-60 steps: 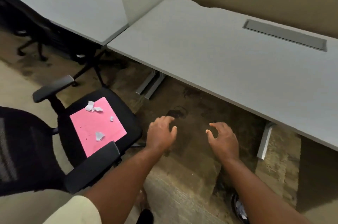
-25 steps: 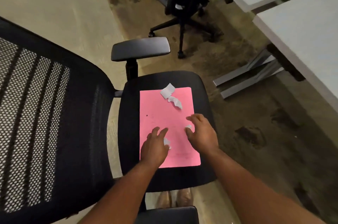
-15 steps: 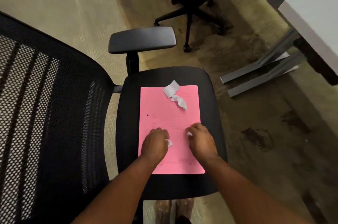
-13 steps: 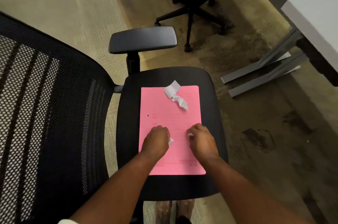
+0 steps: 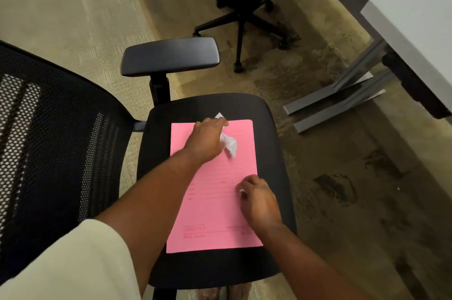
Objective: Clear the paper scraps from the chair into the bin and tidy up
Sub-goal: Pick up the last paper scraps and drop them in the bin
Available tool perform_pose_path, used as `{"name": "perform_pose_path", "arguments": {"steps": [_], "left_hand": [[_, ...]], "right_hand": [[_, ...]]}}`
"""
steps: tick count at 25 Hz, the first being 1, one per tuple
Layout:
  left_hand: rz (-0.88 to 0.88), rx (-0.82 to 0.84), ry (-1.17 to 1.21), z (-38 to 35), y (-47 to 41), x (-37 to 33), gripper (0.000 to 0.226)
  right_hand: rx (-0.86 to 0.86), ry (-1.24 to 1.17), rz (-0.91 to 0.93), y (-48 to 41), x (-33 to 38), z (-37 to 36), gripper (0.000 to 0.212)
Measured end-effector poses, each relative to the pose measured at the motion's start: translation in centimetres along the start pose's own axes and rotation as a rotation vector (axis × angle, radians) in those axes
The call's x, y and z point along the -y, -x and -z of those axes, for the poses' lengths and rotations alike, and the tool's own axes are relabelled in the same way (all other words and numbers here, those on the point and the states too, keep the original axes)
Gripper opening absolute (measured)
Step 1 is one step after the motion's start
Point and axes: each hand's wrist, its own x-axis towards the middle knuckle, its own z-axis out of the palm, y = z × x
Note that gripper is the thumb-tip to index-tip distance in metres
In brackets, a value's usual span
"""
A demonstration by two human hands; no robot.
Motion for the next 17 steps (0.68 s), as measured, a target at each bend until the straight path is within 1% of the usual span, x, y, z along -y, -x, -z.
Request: {"name": "perform_pose_path", "arguments": {"steps": [2, 3, 5, 7, 9, 11, 12, 14, 15, 16, 17], "left_hand": [[-0.083, -0.010, -0.181, -0.2, -0.7, 0.5, 0.055], [-0.097, -0.011, -0.218, -0.3, -0.9, 0.7, 0.061], [-0.082, 0.040, -0.191, -0.4, -1.1, 1.1, 0.071], [-0.063, 0.126, -0.140, -0.4, -1.0, 1.3, 0.073], [-0.059, 0.133, -0.050, -0.7, -0.5, 1.2, 0.065], [-0.050, 0.068, 0.045, -1.2, 0.6, 0.8, 0.052], [-0.046, 0.037, 0.062, -1.4, 1.4, 0.6, 0.045], [-0.042, -0.001, 0.077, -2.1, 2.8, 0.3, 0.034], [-0.038, -0.009, 0.087, -2.3, 3.5, 0.3, 0.030], [-0.033, -0.012, 0.101, -2.5, 4.1, 0.3, 0.027], [-0.028, -0.010, 0.119, -2.7, 4.6, 0.3, 0.026]], "right_hand": [[-0.012, -0.023, 0.019, -0.1, -0.2, -0.1, 0.023], [-0.019, -0.050, 0.017, -0.2, -0.3, -0.1, 0.026], [-0.048, -0.123, 0.010, -0.6, -0.3, 0.1, 0.032], [-0.107, -0.178, 0.028, -1.6, 0.2, 0.7, 0.039], [-0.172, -0.210, 0.053, -3.1, 1.2, 1.4, 0.044], [-0.192, -0.211, 0.052, -4.7, 2.2, 2.0, 0.051], [-0.172, -0.198, 0.040, -5.4, 2.7, 2.2, 0.057], [-0.079, -0.127, -0.001, -6.6, 3.0, 2.2, 0.070], [-0.032, -0.080, -0.018, -7.0, 3.0, 2.0, 0.073], [0.001, -0.037, -0.024, -7.3, 3.0, 1.9, 0.069], [0.013, 0.002, -0.016, -7.7, 3.0, 1.8, 0.059]]}}
